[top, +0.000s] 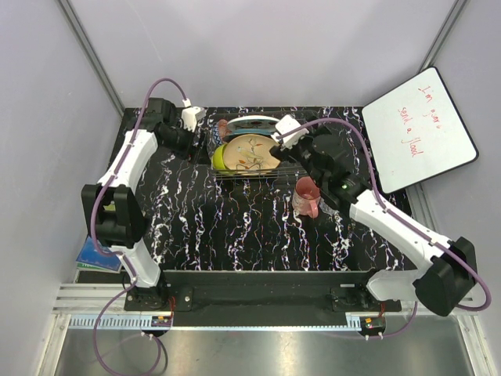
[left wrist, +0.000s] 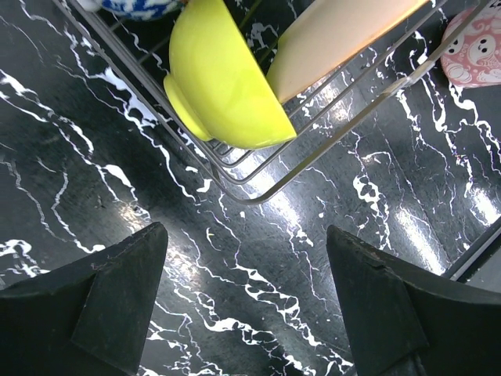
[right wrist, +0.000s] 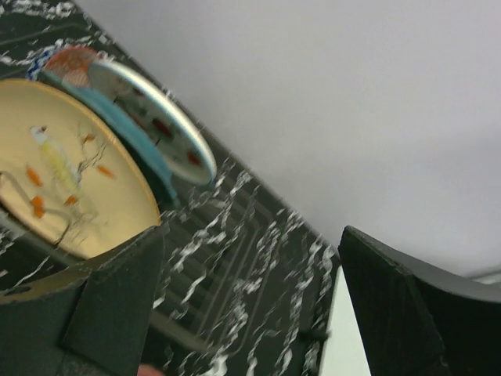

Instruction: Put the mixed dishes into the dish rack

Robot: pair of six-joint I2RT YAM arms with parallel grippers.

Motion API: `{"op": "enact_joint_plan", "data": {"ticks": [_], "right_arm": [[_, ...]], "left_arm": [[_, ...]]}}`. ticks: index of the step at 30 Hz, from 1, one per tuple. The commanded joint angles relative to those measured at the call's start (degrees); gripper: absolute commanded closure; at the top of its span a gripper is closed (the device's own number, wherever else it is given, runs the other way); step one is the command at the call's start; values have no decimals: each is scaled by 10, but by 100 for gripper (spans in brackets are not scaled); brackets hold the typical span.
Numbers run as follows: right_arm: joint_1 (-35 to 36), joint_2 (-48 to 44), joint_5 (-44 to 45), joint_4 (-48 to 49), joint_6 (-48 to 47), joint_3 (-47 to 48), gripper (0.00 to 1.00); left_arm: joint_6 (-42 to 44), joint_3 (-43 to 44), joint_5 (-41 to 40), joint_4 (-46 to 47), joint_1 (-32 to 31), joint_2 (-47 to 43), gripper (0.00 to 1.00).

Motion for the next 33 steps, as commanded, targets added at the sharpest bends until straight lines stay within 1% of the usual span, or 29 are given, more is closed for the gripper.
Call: {"op": "enact_joint_plan", "data": {"ticks": [1, 2, 3, 4, 5, 7, 9, 12, 15, 17, 20, 23, 28, 33], "right_arm": [[-11, -29, 58, -127, 171, -18, 5], [-11, -32, 60, -144, 188, -19, 9], [-11, -38, 58, -177, 228, -21, 20], [-11, -48, 51, -199, 245, -21, 26], [-11, -56, 25, -218, 262, -22, 30], [-11, -78, 2, -260, 296, -32, 31], [-11, -93, 2, -289, 324, -39, 31], [-11, -94, -5, -315, 342, -45, 29], [-11, -73, -5, -320, 361, -45, 26], [-11, -54, -12, -328, 375, -32, 23], [-11, -18, -24, -332, 388, -17, 22], [-11, 5, -28, -333, 388, -8, 21], [-11, 11, -15, -321, 383, -18, 21], [-11, 24, 2, -318, 383, -12, 21]], "left_arm": [[10, 29, 4, -3, -2, -28, 14], [10, 29, 0, -3, -2, -23, 14], [10, 28, -2, -3, -3, -19, 14], [8, 23, -3, -3, -3, -16, 14], [7, 22, -2, -3, -2, -11, 14], [7, 15, -1, -3, -2, -6, 14], [5, 10, 1, -3, -2, -2, 15], [1, -6, 4, 13, -3, 0, 15], [-4, -14, -3, 30, -3, 19, 14], [-15, -5, -6, 40, -3, 30, 15], [-26, 9, -6, 48, -3, 56, 15], [-27, 18, -6, 53, -3, 70, 15], [-19, 13, -12, 56, -3, 78, 15], [4, -18, -34, 60, -3, 75, 20]]}}
